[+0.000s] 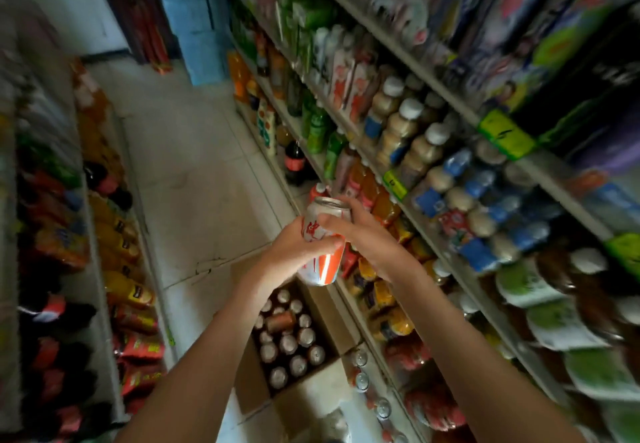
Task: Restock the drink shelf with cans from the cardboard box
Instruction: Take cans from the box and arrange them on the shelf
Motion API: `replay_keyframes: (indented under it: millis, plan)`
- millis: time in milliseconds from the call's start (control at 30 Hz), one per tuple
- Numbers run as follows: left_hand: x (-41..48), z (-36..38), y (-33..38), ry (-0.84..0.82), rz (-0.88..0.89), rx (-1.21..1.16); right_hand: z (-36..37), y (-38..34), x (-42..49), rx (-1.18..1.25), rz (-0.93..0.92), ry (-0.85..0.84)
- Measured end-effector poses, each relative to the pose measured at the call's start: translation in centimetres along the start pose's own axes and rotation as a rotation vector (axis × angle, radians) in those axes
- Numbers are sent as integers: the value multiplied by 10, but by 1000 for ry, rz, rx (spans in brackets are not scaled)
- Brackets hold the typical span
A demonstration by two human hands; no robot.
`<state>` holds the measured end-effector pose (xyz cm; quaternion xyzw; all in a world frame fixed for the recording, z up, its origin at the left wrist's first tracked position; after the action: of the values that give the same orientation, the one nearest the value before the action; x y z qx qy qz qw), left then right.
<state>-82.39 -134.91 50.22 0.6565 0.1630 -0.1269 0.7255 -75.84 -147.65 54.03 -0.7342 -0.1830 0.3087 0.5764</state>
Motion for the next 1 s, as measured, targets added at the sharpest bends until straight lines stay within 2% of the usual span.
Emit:
replay_keyframes:
  millis: [167, 300, 467, 633, 867, 1000]
  plan:
    - [-26, 25, 77, -111, 42, 115, -32, -72, -39, -123, -103, 102]
    - [-42, 52, 131, -107, 129, 250, -60, -120, -68, -289, -217, 216]
    - [-68, 105, 190, -169, 254, 358, -98, -172, -128, -326, -316, 366]
    - [-94, 152, 223, -342, 257, 375, -140, -193, -191, -333, -406, 471]
    - [-125, 224, 252, -516, 406, 390, -185, -208, -271, -316, -527, 499]
    - [-127, 254, 266, -645, 378, 354, -200, -216, -295, -272, -562, 503]
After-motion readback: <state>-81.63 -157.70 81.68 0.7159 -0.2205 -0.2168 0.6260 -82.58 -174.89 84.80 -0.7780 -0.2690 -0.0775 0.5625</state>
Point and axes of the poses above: each hand's wrist, its own x-axis towards the middle knuckle, its own z-axis out of the palm, y = z × x, the point moved 1 cm from there along x, towards the middle knuckle, and after that the axes turned 9 degrees about -z, right-handed, at the moved point
